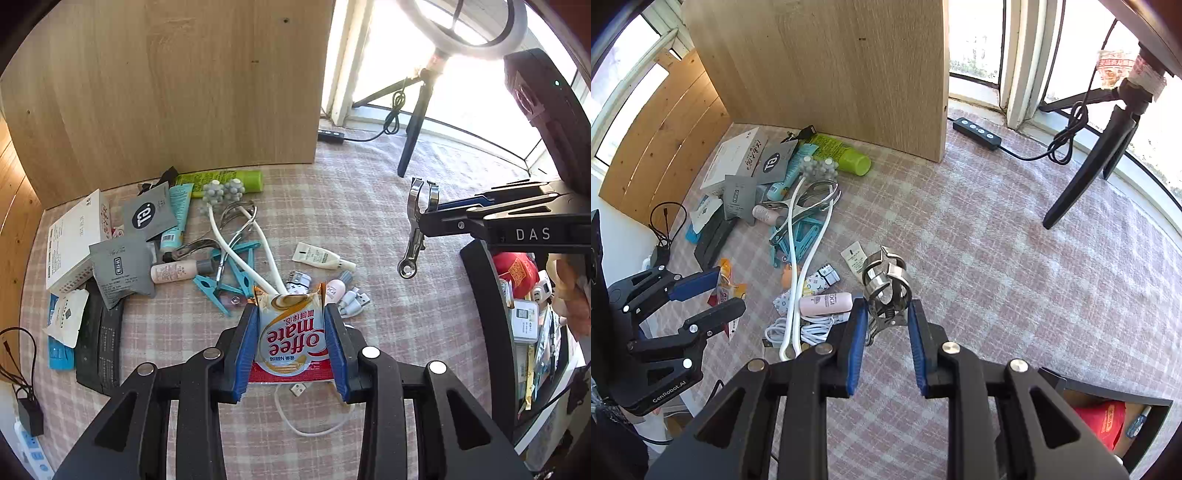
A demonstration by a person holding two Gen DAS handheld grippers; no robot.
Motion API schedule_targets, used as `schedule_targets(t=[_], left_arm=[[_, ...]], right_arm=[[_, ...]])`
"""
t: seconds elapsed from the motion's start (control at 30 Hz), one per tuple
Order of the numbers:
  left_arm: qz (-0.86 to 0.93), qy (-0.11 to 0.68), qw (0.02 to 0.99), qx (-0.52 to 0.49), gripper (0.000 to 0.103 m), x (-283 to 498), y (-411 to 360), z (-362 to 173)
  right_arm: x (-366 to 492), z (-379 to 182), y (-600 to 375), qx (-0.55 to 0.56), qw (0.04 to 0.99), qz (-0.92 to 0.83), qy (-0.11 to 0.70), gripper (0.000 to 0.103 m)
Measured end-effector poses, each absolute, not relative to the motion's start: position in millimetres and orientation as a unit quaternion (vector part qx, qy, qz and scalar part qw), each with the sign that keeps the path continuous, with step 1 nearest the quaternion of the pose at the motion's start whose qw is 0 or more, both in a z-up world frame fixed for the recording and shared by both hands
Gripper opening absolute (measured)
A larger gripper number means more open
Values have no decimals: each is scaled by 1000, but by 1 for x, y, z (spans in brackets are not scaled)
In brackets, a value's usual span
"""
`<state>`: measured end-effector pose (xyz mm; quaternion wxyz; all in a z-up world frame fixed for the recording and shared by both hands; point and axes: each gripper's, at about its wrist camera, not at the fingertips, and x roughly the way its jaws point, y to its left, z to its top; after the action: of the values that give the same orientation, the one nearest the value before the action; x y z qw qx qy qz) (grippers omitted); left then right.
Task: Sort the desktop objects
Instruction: 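Carry the sachet and silver clip into the tray and open both tools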
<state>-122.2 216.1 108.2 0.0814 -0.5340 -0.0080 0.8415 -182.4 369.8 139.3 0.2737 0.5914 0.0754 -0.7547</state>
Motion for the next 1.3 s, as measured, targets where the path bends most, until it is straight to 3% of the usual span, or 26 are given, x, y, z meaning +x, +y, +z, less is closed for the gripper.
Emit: schedule_targets(t=[0.57, 0.9, 1.0, 1.07, 1.13, 1.3], left_arm=[[804, 83, 302, -506, 33, -80, 463, 133], [784, 117, 325, -515, 34, -74, 550, 116], [786, 131, 320, -513, 39, -74, 564, 118], [790, 133, 312, -511, 58, -73, 567, 120], [792, 129, 309, -511, 65, -73, 567, 122], [795, 128, 293, -515, 66, -70, 559, 123]], right_arm=[[-101, 190, 615, 593, 97, -799, 6, 22], [-62, 171, 719, 610, 20, -791, -34, 22], [-60, 166, 733, 612, 14, -789, -49, 23], [-59, 163, 739, 614, 10, -787, -58, 26], [-56, 163, 741, 610, 10, -790, -61, 30], [-50, 164, 734, 605, 19, -793, -67, 32]])
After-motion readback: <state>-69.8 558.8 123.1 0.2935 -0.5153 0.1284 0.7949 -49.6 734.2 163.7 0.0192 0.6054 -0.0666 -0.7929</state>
